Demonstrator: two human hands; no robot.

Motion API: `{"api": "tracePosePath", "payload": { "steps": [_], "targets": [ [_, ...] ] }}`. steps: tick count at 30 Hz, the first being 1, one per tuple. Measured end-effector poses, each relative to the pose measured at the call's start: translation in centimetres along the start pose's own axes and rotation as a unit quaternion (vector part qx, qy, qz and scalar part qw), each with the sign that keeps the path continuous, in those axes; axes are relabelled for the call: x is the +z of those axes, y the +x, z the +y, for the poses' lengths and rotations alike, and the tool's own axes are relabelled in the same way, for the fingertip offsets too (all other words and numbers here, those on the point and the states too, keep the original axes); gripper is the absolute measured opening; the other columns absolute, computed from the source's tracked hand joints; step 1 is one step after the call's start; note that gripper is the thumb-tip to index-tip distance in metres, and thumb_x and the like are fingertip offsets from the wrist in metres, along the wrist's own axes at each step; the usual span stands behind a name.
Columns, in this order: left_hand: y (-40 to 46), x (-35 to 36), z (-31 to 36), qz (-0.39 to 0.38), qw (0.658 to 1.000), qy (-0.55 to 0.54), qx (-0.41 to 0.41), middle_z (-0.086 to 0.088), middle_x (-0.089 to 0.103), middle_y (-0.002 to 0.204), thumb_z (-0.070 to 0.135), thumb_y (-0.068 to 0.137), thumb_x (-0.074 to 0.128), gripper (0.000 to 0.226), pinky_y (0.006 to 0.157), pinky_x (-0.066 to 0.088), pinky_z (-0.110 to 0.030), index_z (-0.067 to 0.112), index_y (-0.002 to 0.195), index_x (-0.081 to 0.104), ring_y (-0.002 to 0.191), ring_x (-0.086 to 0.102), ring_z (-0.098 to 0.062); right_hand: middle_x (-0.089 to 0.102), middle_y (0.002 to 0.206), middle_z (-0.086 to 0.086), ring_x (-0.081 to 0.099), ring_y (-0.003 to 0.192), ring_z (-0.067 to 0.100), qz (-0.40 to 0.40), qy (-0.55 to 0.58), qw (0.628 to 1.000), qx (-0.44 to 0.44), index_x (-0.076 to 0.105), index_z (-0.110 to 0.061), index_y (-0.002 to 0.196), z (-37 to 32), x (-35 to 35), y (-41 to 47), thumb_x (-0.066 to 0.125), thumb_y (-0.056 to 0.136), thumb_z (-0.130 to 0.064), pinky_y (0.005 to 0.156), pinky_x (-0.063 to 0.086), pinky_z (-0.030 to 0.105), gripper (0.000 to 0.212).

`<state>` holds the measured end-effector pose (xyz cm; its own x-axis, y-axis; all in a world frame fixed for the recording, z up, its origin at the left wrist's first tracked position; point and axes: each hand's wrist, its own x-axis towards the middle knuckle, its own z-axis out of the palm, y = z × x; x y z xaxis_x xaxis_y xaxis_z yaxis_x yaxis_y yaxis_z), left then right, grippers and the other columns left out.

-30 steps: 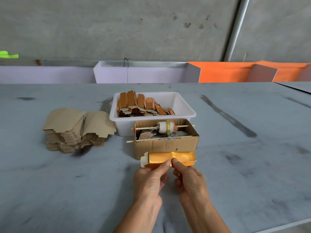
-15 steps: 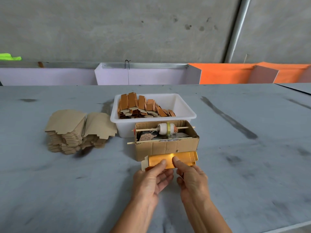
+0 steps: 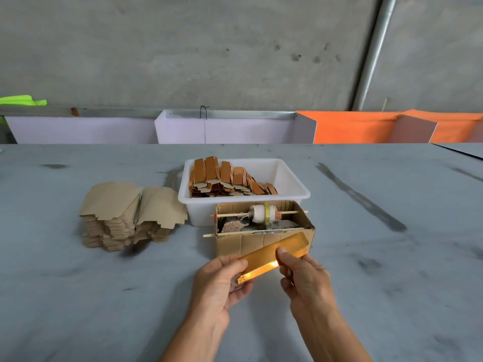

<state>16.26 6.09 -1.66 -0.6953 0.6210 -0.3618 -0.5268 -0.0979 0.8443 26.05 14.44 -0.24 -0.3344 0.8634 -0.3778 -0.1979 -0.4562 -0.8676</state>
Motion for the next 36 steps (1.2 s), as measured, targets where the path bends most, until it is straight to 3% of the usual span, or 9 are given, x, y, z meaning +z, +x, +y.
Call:
{"api": "tracePosePath", "payload": {
  "steps": [6, 11, 17, 19, 21, 22, 24, 30, 36],
  "targets": [
    [0.2, 0.3, 2.9, -0.013, 0.995, 0.088, 0.046, -0.013, 0.07, 0.069, 0.003, 0.077, 0.071, 0.012, 0.052, 0.052, -0.028, 0.007, 0.068, 0.064, 0.064, 0.065, -0.025, 0.05, 0.051, 0.0, 0.045, 0.057, 0.012, -0.021, -0.037, 0.999, -0.019, 0.057, -0.011, 0.065, -2.5, 2.0, 0.5, 0.072, 0.08, -0.007, 0.053, 0.035, 0.025, 0.022],
    [1.2, 1.9, 4.8, 0.045, 0.995, 0.037, 0.078, -0.016, 0.069, 0.079, -0.002, 0.079, 0.069, 0.013, 0.056, 0.05, -0.031, 0.004, 0.07, 0.062, 0.077, 0.066, -0.029, 0.06, 0.047, -0.007, 0.047, 0.06, 0.011, -0.068, -0.077, 0.994, -0.033, 0.066, -0.01, 0.07, -4.1, 4.4, 0.8, 0.074, 0.08, -0.017, 0.057, 0.04, 0.025, 0.015],
    [2.9, 3.8, 6.1, 0.098, 0.988, 0.024, 0.12, -0.014, 0.067, 0.076, -0.002, 0.079, 0.069, 0.015, 0.07, 0.057, -0.042, 0.005, 0.068, 0.062, 0.076, 0.064, -0.03, 0.06, 0.054, 0.001, 0.049, 0.054, 0.011, -0.097, -0.162, 0.981, -0.035, 0.065, -0.01, 0.065, -4.5, 6.8, 1.6, 0.068, 0.084, -0.008, 0.049, 0.036, 0.023, 0.019],
    [3.6, 4.1, 6.5, 0.093, 0.987, 0.037, 0.127, -0.013, 0.066, 0.074, -0.004, 0.078, 0.069, 0.016, 0.058, 0.055, -0.035, 0.006, 0.068, 0.062, 0.066, 0.062, -0.024, 0.061, 0.06, 0.005, 0.052, 0.052, 0.013, -0.088, -0.177, 0.979, -0.053, 0.064, -0.009, 0.066, -4.9, 7.5, 2.4, 0.066, 0.085, -0.005, 0.047, 0.04, 0.022, 0.019],
    [4.4, 4.2, 6.9, 0.083, 0.988, 0.042, 0.125, -0.013, 0.066, 0.076, -0.008, 0.078, 0.067, 0.015, 0.049, 0.054, -0.026, 0.005, 0.073, 0.062, 0.063, 0.064, -0.021, 0.068, 0.074, 0.008, 0.064, 0.063, 0.016, -0.079, -0.193, 0.975, -0.072, 0.065, -0.008, 0.078, -5.3, 8.1, 3.4, 0.067, 0.084, -0.007, 0.058, 0.054, 0.028, 0.006],
    [4.8, 4.3, 7.1, 0.079, 0.989, 0.042, 0.122, -0.015, 0.067, 0.08, -0.009, 0.077, 0.067, 0.016, 0.05, 0.054, -0.025, 0.005, 0.078, 0.061, 0.067, 0.066, -0.023, 0.069, 0.082, 0.009, 0.067, 0.07, 0.018, -0.07, -0.205, 0.972, -0.085, 0.065, -0.009, 0.086, -5.5, 8.4, 3.8, 0.069, 0.084, -0.009, 0.064, 0.056, 0.031, 0.005],
    [5.7, 4.4, 7.6, 0.079, 0.988, 0.05, 0.127, -0.016, 0.067, 0.085, -0.011, 0.077, 0.066, 0.018, 0.054, 0.056, -0.027, 0.006, 0.081, 0.061, 0.074, 0.069, -0.026, 0.069, 0.087, 0.008, 0.067, 0.071, 0.017, -0.051, -0.238, 0.963, -0.117, 0.06, -0.014, 0.093, -5.6, 8.9, 4.9, 0.072, 0.082, -0.015, 0.057, 0.052, 0.027, 0.016],
    [8.2, 5.1, 8.8, 0.081, 0.976, 0.122, 0.164, -0.009, 0.068, 0.084, -0.009, 0.079, 0.065, 0.02, 0.056, 0.056, -0.023, 0.01, 0.075, 0.065, 0.071, 0.069, -0.021, 0.067, 0.072, 0.002, 0.063, 0.065, 0.014, -0.048, -0.274, 0.948, -0.156, 0.064, -0.016, 0.07, -6.4, 10.3, 7.3, 0.069, 0.084, -0.01, 0.053, 0.047, 0.022, 0.016],
    [10.7, 5.5, 9.6, 0.054, 0.969, 0.151, 0.187, -0.001, 0.064, 0.088, -0.007, 0.081, 0.065, 0.026, 0.06, 0.055, -0.016, 0.02, 0.078, 0.064, 0.076, 0.068, -0.013, 0.065, 0.078, 0.004, 0.064, 0.071, 0.019, -0.038, -0.3, 0.935, -0.185, 0.059, -0.019, 0.075, -8.3, 12.0, 10.7, 0.067, 0.08, 0.0, 0.065, 0.054, 0.031, 0.022]
  ]
}}
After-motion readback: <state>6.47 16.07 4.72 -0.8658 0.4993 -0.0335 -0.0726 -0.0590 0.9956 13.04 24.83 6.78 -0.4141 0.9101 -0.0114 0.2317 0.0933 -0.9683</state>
